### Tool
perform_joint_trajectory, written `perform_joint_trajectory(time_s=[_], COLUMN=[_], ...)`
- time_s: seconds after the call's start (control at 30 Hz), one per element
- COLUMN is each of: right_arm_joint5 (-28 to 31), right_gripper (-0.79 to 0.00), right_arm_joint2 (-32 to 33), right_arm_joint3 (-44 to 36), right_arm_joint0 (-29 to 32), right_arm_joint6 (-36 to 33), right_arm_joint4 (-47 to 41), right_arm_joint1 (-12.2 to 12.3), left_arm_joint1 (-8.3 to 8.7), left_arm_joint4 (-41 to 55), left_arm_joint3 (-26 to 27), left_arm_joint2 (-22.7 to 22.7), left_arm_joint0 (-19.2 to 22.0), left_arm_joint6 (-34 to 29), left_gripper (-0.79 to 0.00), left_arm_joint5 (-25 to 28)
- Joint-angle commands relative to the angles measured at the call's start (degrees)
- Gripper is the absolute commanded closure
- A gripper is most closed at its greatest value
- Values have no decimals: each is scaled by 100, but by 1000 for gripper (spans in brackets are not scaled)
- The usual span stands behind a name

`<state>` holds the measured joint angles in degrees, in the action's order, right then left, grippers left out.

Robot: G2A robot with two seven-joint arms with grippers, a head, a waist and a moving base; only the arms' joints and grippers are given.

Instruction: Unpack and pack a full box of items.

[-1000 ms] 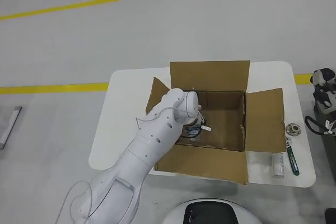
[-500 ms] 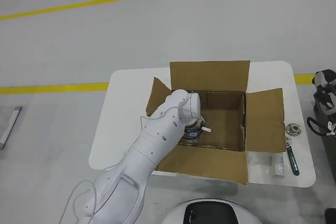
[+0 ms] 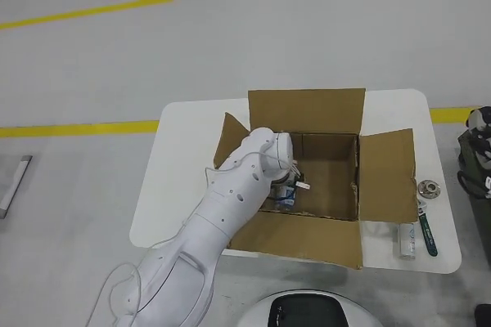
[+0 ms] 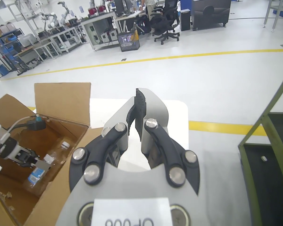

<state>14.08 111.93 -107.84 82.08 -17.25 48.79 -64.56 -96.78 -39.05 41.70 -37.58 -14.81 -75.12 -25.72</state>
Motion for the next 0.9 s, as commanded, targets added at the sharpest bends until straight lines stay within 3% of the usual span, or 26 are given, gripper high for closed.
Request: perform_joint_trajectory(time_s=[0.0,0.1,0.37,0.63,0.87], right_arm_joint5=[121,175,554,321,302], right_gripper=[0,0,0,0,0], right_arm_joint2=[87,134,-47,-110,-131], right_arm_joint3=[168,411,699,715,729], right_arm_joint0=[-44,-106,52,71,102], right_arm_joint6=[-464,-910,-1819,-1719,-1692], right_arm_joint4=[354,739,1591,1746,1758], right_arm_joint1=[52,107,205,197,195], left_arm_joint1=[24,94,481,895,1083], left_arm_joint4=[19,-125,-579,-1447,-1880], left_arm_joint3=[194,587,2362,4415,5419], left_arm_joint2=[-66,-152,-858,-1694,-2193], left_arm_joint0=[5,-5,-405,-1251,-1642], left_arm_joint6=[4,-1,-260,-812,-1072], left_gripper=[-785,-785,-785,-785,-785], left_arm_joint5=[154,309,464,518,910])
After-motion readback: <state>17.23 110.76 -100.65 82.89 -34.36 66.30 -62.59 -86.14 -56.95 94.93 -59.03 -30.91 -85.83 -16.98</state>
